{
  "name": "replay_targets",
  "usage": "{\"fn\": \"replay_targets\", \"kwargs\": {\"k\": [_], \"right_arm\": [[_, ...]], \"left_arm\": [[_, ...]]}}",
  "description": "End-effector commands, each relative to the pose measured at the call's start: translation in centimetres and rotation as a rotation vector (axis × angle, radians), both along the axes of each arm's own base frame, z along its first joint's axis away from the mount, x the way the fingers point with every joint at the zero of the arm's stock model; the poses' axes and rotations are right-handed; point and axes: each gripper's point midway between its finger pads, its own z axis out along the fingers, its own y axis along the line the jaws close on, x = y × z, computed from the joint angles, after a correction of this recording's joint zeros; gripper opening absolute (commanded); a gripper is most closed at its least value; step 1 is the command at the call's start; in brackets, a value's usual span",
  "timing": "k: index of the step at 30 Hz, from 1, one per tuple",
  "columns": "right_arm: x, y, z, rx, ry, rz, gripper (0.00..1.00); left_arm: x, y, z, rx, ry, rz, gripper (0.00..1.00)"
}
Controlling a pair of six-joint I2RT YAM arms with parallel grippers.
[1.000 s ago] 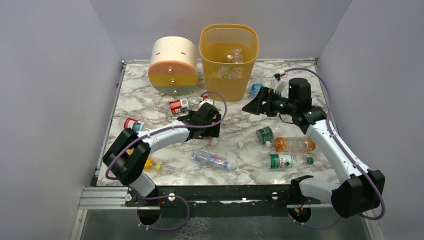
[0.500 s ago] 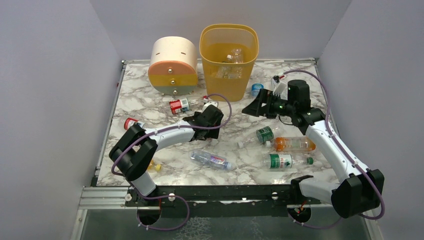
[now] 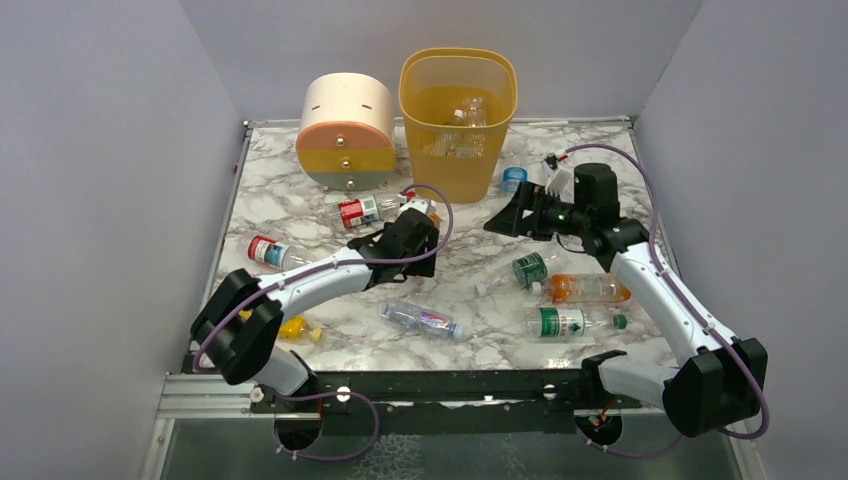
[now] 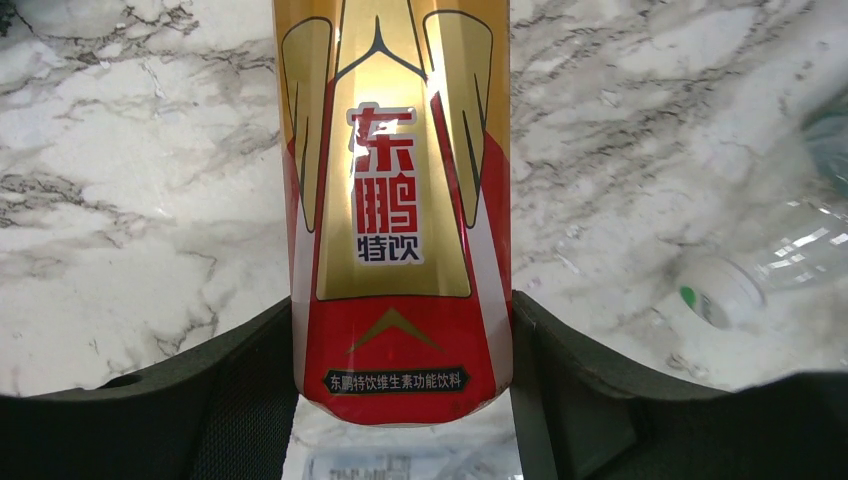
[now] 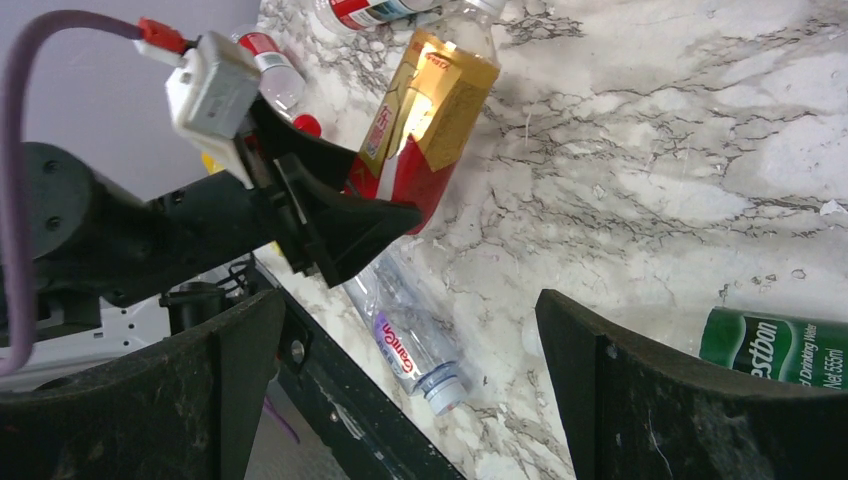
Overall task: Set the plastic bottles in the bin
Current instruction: Pick up the plastic bottle at the center of the board.
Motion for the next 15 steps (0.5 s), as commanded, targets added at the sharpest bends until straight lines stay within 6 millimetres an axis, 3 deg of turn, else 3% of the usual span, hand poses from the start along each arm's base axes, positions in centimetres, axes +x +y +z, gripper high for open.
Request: {"fn": "replay_targets", "kwargs": {"k": [1,11,15], "right_arm": [[-0.5,0.6,1.1,0.033,-0.038,0.035,1.00],[-0.6,1.4,1.4,0.096,0.001,0.056,1.00],[-0.8,2.4,1.8,0.166,0.059,0.084,1.00]], "left_arm": [[-2.6,-0.8,2.3,-0.138,0.024,-0.037,0.61],[-6.0,-1.0,6.9,-0.326,-0.002,-0.124,0.61],[-6.7,-0.3,7.7,-0.348,-0.027,-0.133,0.59]]}}
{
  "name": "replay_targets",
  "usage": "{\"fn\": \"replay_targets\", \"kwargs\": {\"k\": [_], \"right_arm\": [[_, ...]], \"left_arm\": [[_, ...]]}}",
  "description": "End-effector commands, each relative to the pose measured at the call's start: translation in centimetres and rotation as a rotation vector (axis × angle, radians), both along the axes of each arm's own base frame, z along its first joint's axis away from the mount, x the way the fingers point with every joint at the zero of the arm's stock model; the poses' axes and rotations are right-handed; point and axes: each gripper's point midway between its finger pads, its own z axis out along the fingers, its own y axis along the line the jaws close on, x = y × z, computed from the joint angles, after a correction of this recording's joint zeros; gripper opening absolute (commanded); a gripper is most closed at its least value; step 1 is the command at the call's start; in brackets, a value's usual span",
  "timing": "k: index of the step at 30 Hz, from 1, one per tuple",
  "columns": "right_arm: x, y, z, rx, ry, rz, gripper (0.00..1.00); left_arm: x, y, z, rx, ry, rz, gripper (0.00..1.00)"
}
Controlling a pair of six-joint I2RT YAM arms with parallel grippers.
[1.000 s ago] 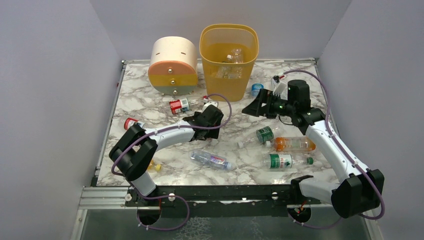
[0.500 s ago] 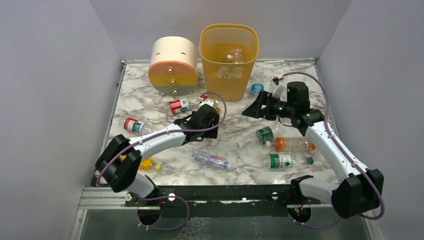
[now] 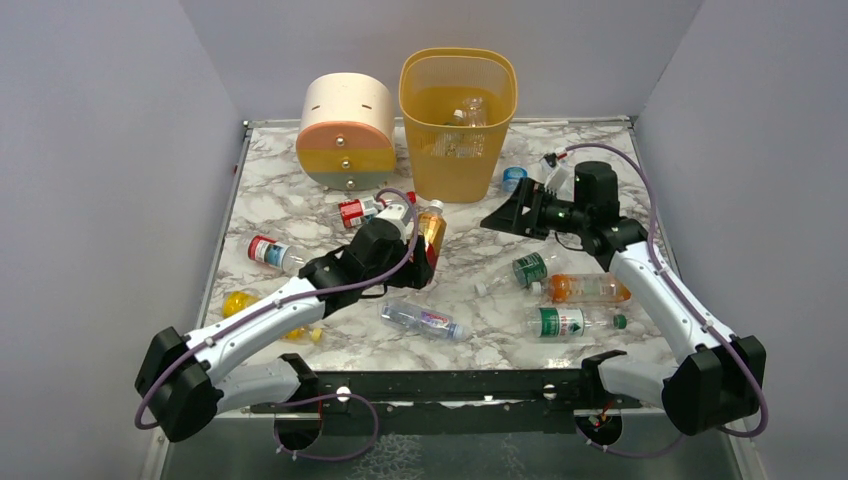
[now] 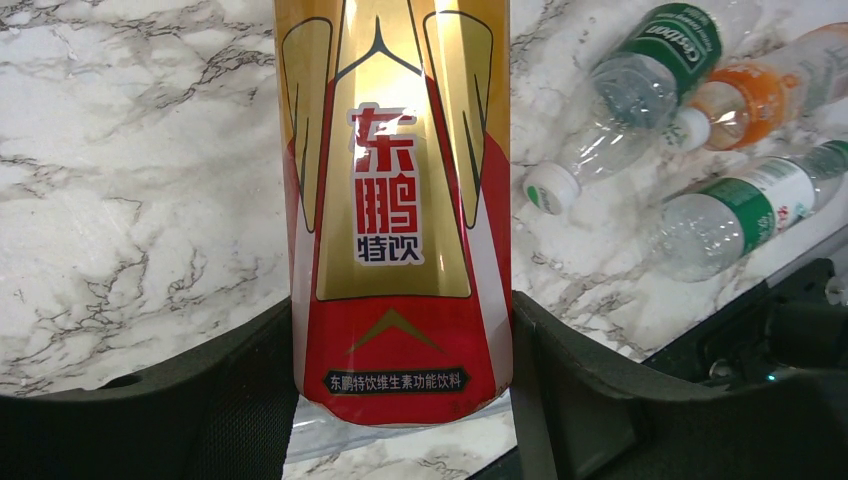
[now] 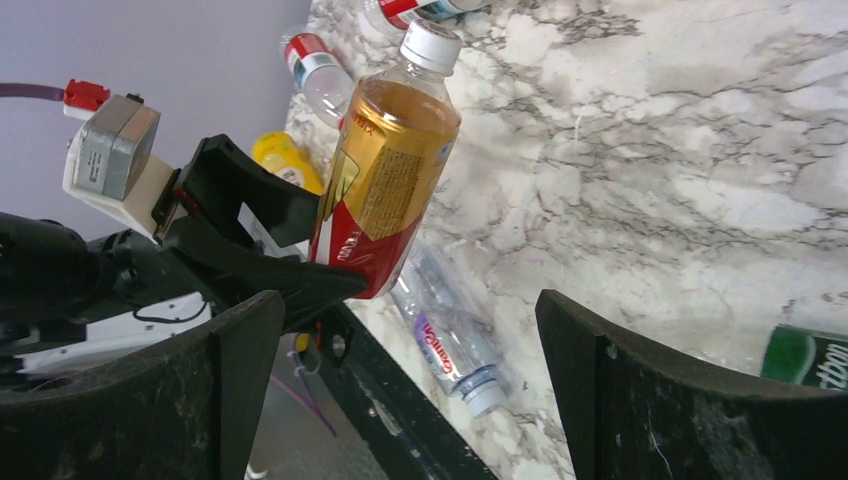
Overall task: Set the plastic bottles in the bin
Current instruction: Pick up the plastic bottle at the center of the board.
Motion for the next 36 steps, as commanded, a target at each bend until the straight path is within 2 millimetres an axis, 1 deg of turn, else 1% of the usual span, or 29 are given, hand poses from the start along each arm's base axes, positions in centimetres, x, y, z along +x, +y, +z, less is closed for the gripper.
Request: {"fn": "replay_targets", "kwargs": {"k": [1,5,9,13,17,20,22,26,30,31,34,35,36], "right_arm": [[-0.6,1.8,1.0,0.114,0.060,0.073,1.00],[-0.1,3.0,2.3,0.146,0.075,0.080,1.00],[0.9,4.2,2.2,0.125,0.104,0.082,1.00],[1.0,6.5,1.2,0.117,0.150,0.111,1.00],[1.0,8.8,-0.5,0.074,0.202,0.129,1.00],[0.8,10.2,-1.6,0.039,0.227,0.132,1.00],[0.6,11.2,-1.8,0.032,0.234,0.145,1.00],[0.1,12.6,-2.1,0.041,0.246,0.167,1.00],[-0.4,13.2,-2.6,0.045,0.260,0.183,1.00],[-0.5,13.2,-2.7,0.044,0.263,0.184,0.97],[-0.8,13.2,-2.6,0.048,0.264,0.196,0.84],[-0.9,13.2,-2.6,0.048,0.263,0.196,0.79],[-1.0,13.1,-2.6,0.049,0.263,0.196,0.71]], "left_arm": [[-1.4,0.1,1.1,-0.056,-0.009,-0.036,0.59],[-1.9,0.6,1.2,-0.058,-0.018,-0.044,0.59],[-2.3,0.6,1.6,-0.071,-0.028,-0.062,0.59],[-2.6,0.4,2.4,-0.087,-0.051,-0.095,0.59],[-2.9,0.3,3.3,-0.101,-0.080,-0.133,0.59],[-3.2,0.1,3.9,-0.114,-0.096,-0.161,0.59],[-3.4,-0.1,4.3,-0.123,-0.108,-0.183,0.59],[-3.9,-0.5,4.8,-0.143,-0.120,-0.228,0.59],[-3.9,-0.6,4.9,-0.139,-0.128,-0.241,0.59],[-3.9,-0.6,4.9,-0.137,-0.130,-0.242,0.59],[-3.7,-0.5,4.7,-0.123,-0.130,-0.234,0.59],[-3.6,-0.4,4.5,-0.117,-0.129,-0.230,0.60],[-3.6,-0.4,4.4,-0.113,-0.128,-0.228,0.61]]}}
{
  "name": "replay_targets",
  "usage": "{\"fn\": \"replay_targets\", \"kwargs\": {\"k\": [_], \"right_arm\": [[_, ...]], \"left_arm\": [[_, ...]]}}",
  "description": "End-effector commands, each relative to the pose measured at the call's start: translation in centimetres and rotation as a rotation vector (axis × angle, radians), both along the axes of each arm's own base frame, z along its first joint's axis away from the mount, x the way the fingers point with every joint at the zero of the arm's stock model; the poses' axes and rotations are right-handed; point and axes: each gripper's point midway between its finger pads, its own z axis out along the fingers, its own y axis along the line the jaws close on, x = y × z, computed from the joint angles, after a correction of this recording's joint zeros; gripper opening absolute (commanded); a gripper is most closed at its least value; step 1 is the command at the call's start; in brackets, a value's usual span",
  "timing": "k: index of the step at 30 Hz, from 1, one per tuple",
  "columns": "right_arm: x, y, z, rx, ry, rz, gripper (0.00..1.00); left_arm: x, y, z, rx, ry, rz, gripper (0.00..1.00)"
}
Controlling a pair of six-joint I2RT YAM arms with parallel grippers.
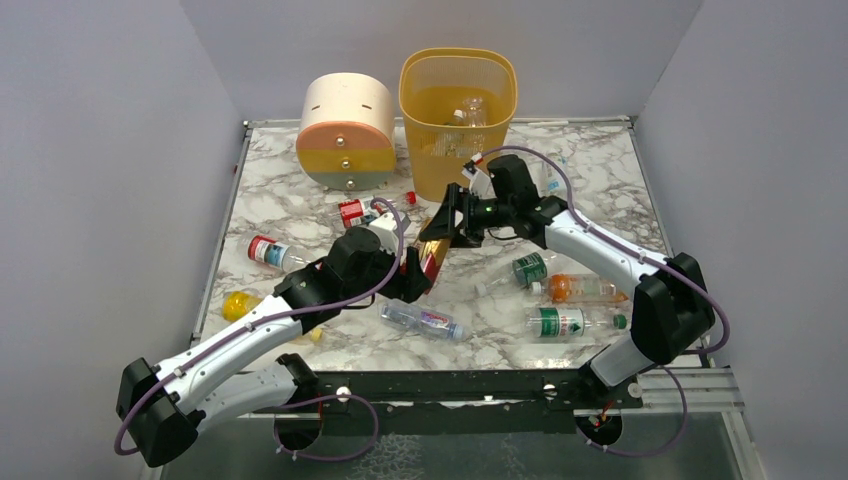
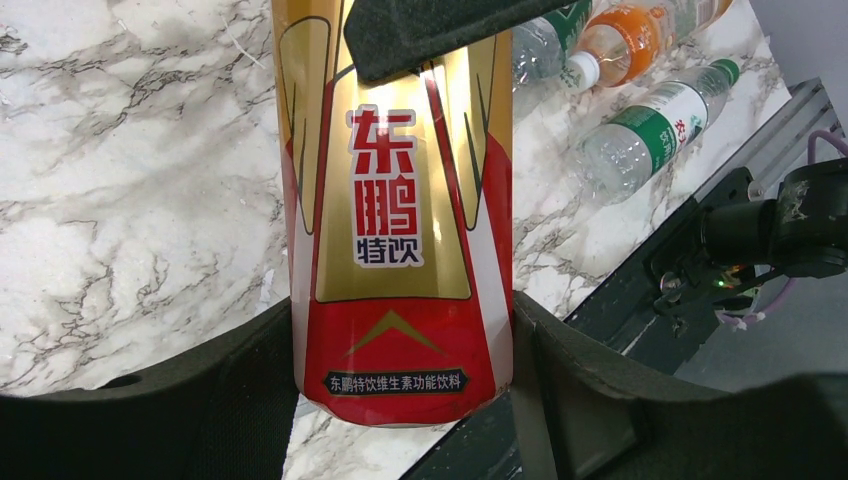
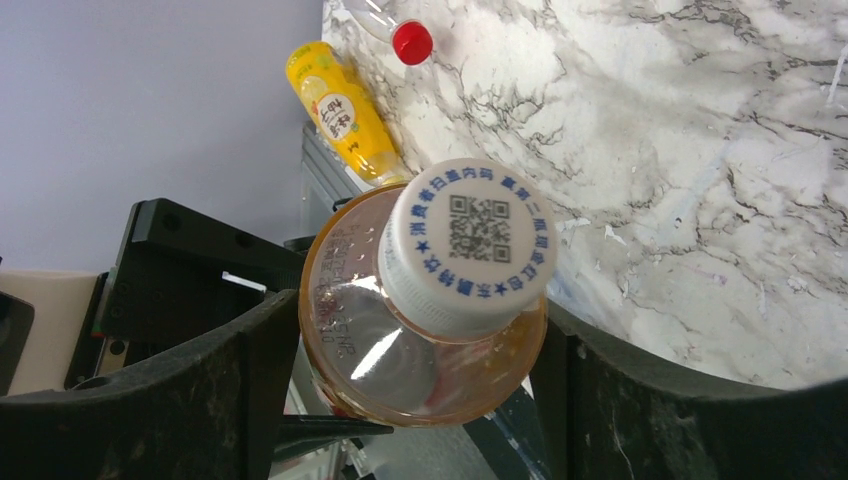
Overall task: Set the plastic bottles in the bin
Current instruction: Pick up the plastic bottle at the center of the board.
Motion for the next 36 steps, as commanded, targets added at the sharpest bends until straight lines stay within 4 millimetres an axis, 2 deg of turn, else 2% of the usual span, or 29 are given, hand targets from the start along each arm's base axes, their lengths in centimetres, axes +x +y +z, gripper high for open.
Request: {"fn": "replay_targets", "kwargs": {"k": [1,5,7,8,9,14,17,21,25,29,33,36], "right_arm": [[0.3,0.4,0.7,0.017,-0.024,-0.005,0.66],[0.2,0.2,0.7,0.010,-0.032,-0.003,0.57],[0.3,0.1,0.9,0.002,-0.043,-0.007,0.56],[0.4,0.0,1.1,-0.002,-0.052,-0.009,0.56],[0.5,-0.1,1.2,-0.006,-0.062,-0.012,0.56],[1.3,-0.2,2.7,-0.031,-0.120,-0.021,0.55],[2.2,-0.1,4.0,-0.046,-0.158,-0.026,0.55],[3.9,0.2,6.7,-0.063,-0.231,-0.039,0.55],[6.3,0.8,10.5,-0.052,-0.312,-0.045,0.56],[9.1,1.2,14.1,-0.041,-0.389,-0.055,0.56],[12.2,0.9,17.6,-0.001,-0.465,-0.090,0.56],[15.2,-0.7,20.5,0.056,-0.506,-0.160,0.56]], "left_arm": [[0.2,-0.6,1.1,-0.019,-0.037,-0.024,0.62],[0.3,-0.7,1.5,-0.025,-0.036,-0.022,0.70],[0.2,-1.0,2.2,-0.042,-0.034,-0.024,0.80],[0.2,-1.1,2.7,-0.054,-0.036,-0.028,0.92],[0.2,-1.2,3.2,-0.063,-0.039,-0.029,0.98],[0.1,-1.0,6.6,-0.104,-0.068,-0.018,0.99],[0.0,-0.5,9.9,-0.150,-0.099,0.007,0.99],[-1.0,0.0,14.9,-0.261,-0.143,0.012,0.99],[-2.4,0.5,17.6,-0.350,-0.139,0.001,0.99],[-3.9,0.9,18.6,-0.416,-0.109,-0.013,0.99],[-5.0,1.8,18.6,-0.444,-0.092,-0.010,0.99],[-5.3,2.5,17.8,-0.442,-0.085,0.010,0.99]]}}
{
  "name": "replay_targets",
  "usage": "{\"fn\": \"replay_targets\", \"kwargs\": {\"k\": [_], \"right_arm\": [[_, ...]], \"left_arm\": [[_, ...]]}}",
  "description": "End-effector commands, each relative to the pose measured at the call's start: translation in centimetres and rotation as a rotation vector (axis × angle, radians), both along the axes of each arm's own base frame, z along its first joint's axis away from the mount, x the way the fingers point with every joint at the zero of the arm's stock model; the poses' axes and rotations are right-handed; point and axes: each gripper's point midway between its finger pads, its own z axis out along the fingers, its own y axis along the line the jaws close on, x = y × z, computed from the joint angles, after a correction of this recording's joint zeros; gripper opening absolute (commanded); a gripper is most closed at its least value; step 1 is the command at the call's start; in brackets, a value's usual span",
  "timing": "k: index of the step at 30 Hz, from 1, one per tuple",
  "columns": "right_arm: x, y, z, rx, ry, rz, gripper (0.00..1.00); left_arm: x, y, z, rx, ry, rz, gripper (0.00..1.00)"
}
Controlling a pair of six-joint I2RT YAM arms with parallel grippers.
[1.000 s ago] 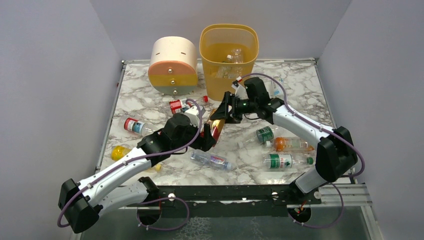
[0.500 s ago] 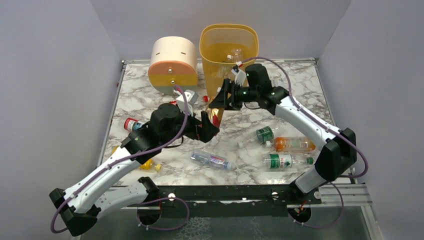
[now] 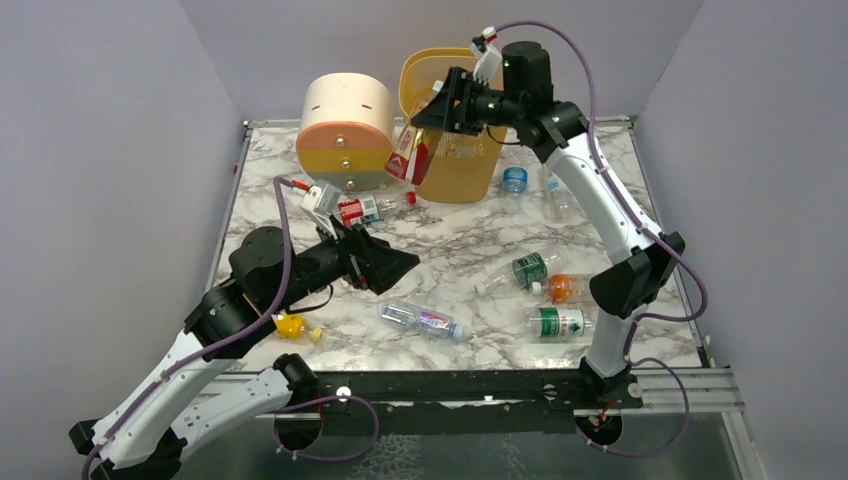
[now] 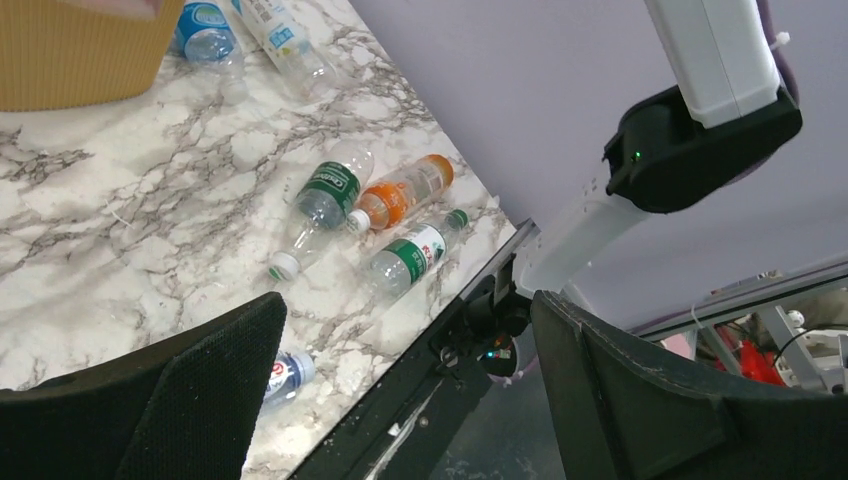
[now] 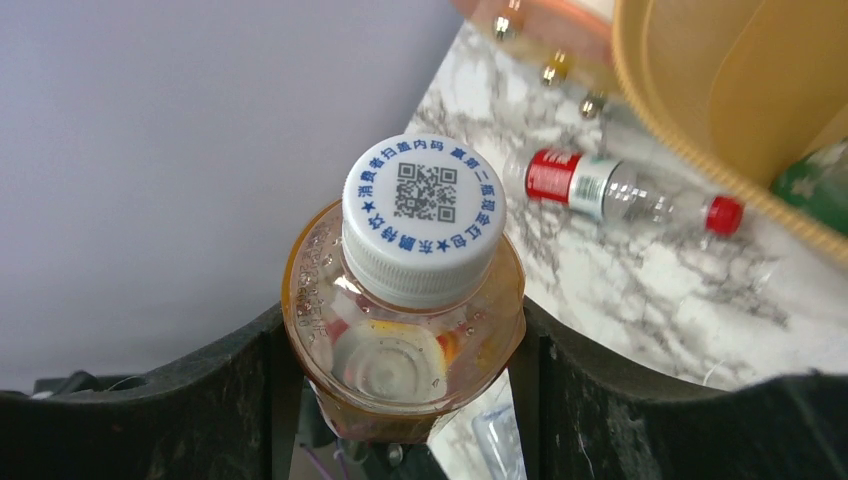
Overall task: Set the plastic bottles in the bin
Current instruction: Pick up the plastic bottle at the center of the board, then place the plastic bottle in the trash bin.
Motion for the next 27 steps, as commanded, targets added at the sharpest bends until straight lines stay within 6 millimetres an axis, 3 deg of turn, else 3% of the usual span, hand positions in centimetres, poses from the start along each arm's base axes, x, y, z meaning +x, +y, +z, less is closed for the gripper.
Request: {"fn": "replay_targets", "kwargs": {"k": [1,4,8,14,19,22,27], "right_arm": [[4.3,-3.1,3.3,0.067,-0.058,-0.090,0.56],[7.2,-5.9,5.5,0.155,-0.114,-0.188,0.56],[10.6,-9.0,6.5,0.242,-0.143,-0.284,0.56],[14.6,-10.5,8.5,0.315,-0.244,-0.388,0.58],[18.2,-9.6,7.1,0.316,-0.261,-0.396,0.76],[19.4,-9.4,5.6,0.284,-0.249,-0.402,0.96],[18.7,-10.4,4.3,0.215,-0.250,-0.439,1.00]], "left_arm": [[-1.2,0.8,-2.1,0.003,0.070,-0.005,0.99],[-1.5,0.9,-2.9,0.007,0.086,-0.006,0.99],[-1.5,0.8,-3.1,0.011,0.087,-0.012,0.99],[-1.6,0.9,-3.2,0.016,0.086,-0.017,0.99],[-1.8,0.8,-3.4,0.020,0.094,-0.026,0.99],[-1.9,0.9,-3.2,0.019,0.091,-0.026,0.99],[-1.8,1.0,-3.4,0.041,0.088,-0.020,0.99]]}}
